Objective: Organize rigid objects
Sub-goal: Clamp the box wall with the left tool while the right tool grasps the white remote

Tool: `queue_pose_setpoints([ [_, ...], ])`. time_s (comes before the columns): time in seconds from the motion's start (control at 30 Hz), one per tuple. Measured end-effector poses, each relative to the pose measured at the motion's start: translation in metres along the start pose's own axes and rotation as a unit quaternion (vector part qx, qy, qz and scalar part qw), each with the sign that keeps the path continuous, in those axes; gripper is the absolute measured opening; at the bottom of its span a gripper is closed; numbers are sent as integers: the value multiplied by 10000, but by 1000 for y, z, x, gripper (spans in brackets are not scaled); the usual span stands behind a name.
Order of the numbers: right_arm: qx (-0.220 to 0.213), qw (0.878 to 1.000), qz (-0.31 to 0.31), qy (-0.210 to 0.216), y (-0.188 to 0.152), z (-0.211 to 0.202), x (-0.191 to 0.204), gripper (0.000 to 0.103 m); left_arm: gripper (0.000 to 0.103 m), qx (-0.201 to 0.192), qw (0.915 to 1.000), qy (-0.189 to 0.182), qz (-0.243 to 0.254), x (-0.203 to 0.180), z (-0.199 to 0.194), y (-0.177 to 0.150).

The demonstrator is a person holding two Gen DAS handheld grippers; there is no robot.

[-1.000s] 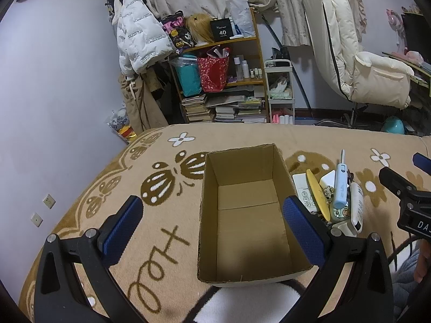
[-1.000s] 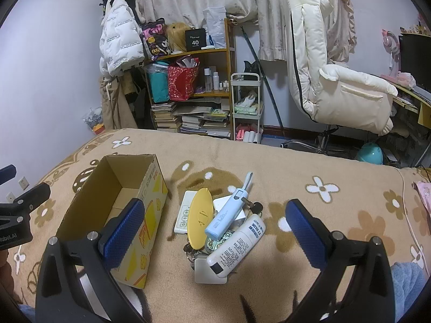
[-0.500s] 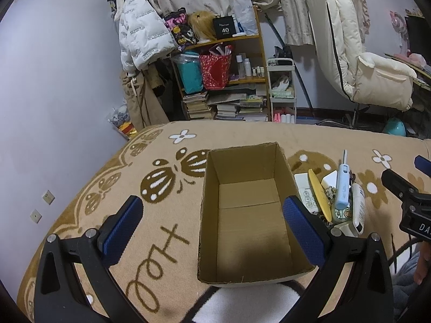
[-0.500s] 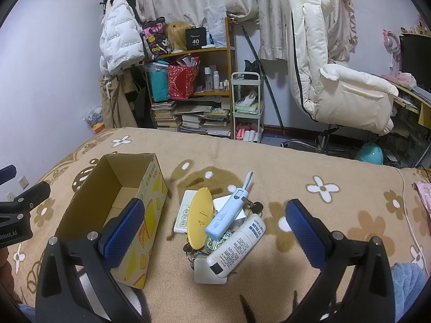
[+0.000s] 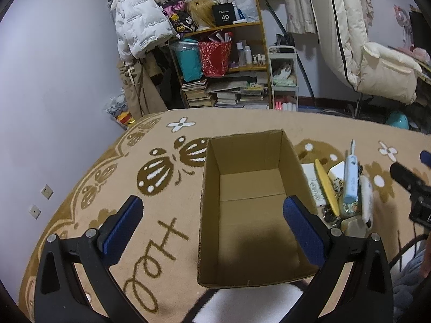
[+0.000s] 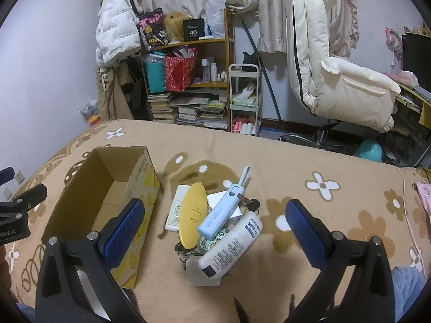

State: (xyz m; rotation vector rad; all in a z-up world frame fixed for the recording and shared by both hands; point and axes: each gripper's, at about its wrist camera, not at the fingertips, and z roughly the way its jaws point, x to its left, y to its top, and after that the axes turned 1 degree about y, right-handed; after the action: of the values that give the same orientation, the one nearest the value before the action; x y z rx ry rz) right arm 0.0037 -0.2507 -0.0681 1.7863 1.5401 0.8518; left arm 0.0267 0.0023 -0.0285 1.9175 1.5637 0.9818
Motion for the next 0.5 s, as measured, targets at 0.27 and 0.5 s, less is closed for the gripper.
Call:
queue_pose_setpoints([
  [0.27,225,9997,-30,-86,1,11,0,103,103,312,9994,-1,-160,10,23,-9],
  [0.5,481,9988,-18,-58,-2,24,-2,103,103,674,9971,14,-353,22,44,-18],
])
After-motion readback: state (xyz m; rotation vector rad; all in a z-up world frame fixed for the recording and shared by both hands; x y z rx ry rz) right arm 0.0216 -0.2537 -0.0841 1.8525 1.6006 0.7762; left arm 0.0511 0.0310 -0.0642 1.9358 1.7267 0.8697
